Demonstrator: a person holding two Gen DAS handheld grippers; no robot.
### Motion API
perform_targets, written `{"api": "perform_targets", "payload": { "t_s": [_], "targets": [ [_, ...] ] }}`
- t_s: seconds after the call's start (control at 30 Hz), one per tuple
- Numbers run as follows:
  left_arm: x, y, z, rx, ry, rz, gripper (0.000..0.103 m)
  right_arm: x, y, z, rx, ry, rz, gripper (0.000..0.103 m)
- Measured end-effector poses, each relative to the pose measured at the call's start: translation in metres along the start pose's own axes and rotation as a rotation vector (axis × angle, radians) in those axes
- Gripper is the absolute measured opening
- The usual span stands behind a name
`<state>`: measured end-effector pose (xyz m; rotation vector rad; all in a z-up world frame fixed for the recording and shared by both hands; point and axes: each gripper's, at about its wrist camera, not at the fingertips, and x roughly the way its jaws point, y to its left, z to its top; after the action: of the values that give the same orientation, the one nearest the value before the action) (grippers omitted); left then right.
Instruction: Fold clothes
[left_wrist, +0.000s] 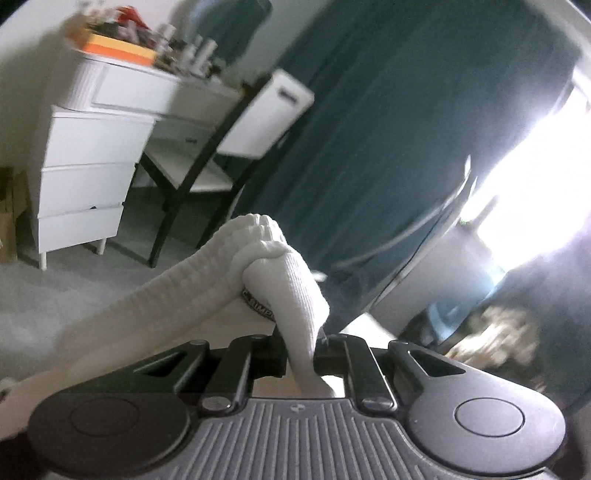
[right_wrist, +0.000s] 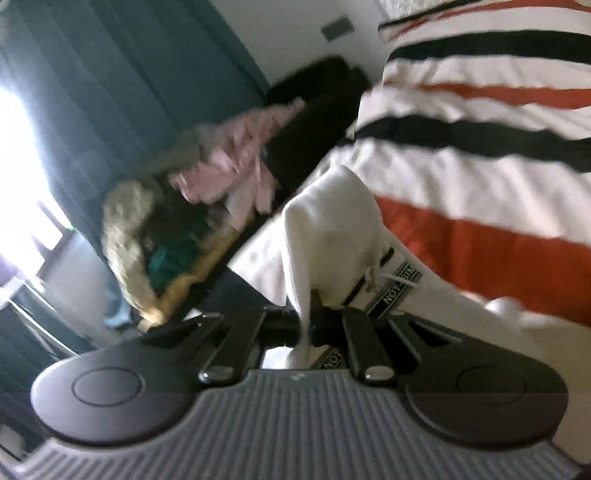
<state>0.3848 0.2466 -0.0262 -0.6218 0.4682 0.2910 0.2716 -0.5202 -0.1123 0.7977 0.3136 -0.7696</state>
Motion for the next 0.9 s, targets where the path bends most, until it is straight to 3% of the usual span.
{"api": "perform_targets", "payload": {
  "t_s": [0.17,0.27,0.47,0.57,0.67,0.73,0.77,0.9],
  "targets": [
    [0.079,-0.024,-0.011,0.106,0.082,0.079,0.018,0.086,0.005,-0.030,-0.056,0.087,-0.080,0.008],
    [0.103,-0.028,-0.020,0.187,0.103,0.112,0.026,0.101,0.005,-0.045,-0.115,0.057,-0.082,0.008],
    [0.101,-0.017,-0.023,0.207,0.096,0.090,0.030,0.099,0.012,-0.052,-0.188,0.021,-0.097,0.009],
    [0.087,-0.008,-0.020,0.190,0.080,0.078,0.042,0.093,0.008,-0.045,-0.153,0.053,-0.068,0.012],
    [0.059,0.006,-0.017,0.161,0.061,0.057,0.059,0.076,-0.001,-0.039,-0.098,0.107,-0.005,0.032],
    [0.037,0.017,-0.016,0.132,0.054,0.031,0.069,0.054,-0.008,-0.038,-0.046,0.121,0.031,0.062],
    [0.026,0.025,-0.018,0.113,0.055,0.005,0.083,0.040,-0.012,-0.038,-0.015,0.129,0.050,0.068],
    [-0.022,0.060,-0.031,0.020,0.055,-0.083,0.084,-0.013,-0.032,-0.041,0.071,0.151,0.152,0.072]
  ]
}}
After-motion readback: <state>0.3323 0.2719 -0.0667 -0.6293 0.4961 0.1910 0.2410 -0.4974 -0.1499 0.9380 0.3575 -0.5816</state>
